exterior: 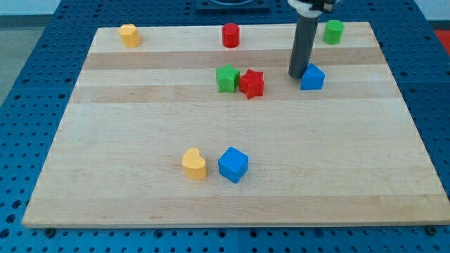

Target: Push the yellow hexagon towards the group of blocks

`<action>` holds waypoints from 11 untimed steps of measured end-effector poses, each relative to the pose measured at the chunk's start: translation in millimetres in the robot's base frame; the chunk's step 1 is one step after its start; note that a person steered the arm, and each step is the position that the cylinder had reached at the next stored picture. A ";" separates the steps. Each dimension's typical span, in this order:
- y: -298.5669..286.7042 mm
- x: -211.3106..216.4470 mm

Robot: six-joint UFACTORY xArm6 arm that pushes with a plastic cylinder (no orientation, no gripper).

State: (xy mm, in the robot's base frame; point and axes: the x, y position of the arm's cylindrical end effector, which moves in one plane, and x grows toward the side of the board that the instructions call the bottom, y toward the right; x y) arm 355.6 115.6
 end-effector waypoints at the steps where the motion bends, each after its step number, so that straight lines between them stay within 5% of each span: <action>1: -22.6 18.7; 4: -80.4 2.0; 8: -219.9 51.0; 11: -225.5 51.1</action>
